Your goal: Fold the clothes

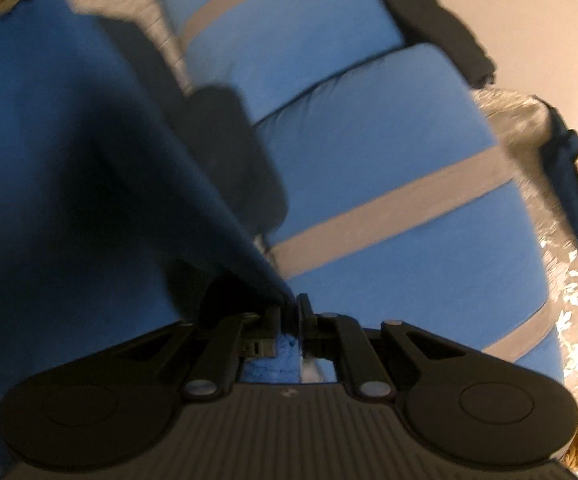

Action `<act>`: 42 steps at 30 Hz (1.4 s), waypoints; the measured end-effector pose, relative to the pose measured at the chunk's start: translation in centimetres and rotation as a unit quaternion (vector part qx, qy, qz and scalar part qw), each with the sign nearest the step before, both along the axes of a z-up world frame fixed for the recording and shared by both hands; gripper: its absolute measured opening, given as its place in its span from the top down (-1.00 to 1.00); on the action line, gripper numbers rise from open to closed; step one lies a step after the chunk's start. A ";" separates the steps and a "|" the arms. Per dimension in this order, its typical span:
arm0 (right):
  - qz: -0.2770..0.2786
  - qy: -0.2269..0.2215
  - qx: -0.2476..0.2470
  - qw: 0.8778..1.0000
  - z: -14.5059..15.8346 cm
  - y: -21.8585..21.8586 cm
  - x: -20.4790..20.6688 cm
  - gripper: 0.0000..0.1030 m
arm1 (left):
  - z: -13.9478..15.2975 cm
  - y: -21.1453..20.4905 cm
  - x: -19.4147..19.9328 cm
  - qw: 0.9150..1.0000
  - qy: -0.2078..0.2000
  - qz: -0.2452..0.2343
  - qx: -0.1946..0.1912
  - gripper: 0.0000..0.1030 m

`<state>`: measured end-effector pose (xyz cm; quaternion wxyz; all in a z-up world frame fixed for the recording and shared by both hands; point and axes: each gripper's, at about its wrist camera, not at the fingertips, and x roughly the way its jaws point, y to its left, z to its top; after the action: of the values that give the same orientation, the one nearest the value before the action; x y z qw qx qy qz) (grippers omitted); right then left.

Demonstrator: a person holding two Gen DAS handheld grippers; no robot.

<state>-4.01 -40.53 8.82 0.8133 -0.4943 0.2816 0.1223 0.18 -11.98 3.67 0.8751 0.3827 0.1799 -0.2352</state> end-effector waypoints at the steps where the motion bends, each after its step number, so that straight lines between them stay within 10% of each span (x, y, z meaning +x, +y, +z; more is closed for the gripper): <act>1: 0.003 -0.011 -0.020 1.000 -0.6 0.0 -1.1 0.82 | -0.1 0.0 -0.2 1.000 -0.006 -0.005 0.005 0.84; 5: 0.045 -0.070 -0.114 0.990 -3.8 0.8 -7.1 0.88 | -1.5 1.0 -0.1 0.999 -0.007 -0.010 0.037 0.84; 13: 0.100 0.082 -0.084 0.988 -12.2 3.1 -16.3 0.89 | -3.6 1.3 0.0 0.996 -0.019 -0.003 0.084 0.83; 27: 0.055 0.190 0.029 0.980 -8.6 3.0 -16.2 0.86 | -3.7 1.3 0.4 0.996 -0.009 0.005 0.089 0.83; 29: 0.032 0.195 0.079 0.977 -7.7 1.3 -15.9 0.69 | -3.7 1.5 0.3 0.997 -0.009 0.005 0.082 0.83; 30: 0.017 0.198 0.110 0.974 -7.2 0.3 -15.7 0.21 | -3.7 1.6 0.3 0.997 -0.008 0.005 0.078 0.83; 33: -0.027 0.204 0.203 0.957 -5.5 -2.9 -15.2 -0.48 | -3.8 1.7 0.2 0.997 -0.007 0.004 0.074 0.83; 42: -0.155 0.219 0.445 0.854 -4.3 -11.1 -12.2 -0.46 | -3.0 1.4 0.1 0.998 0.001 0.017 0.054 0.83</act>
<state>-16.17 -51.65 4.51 0.8719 0.0101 0.4414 0.2118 0.28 -10.60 0.69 0.8568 0.4263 0.1998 -0.2102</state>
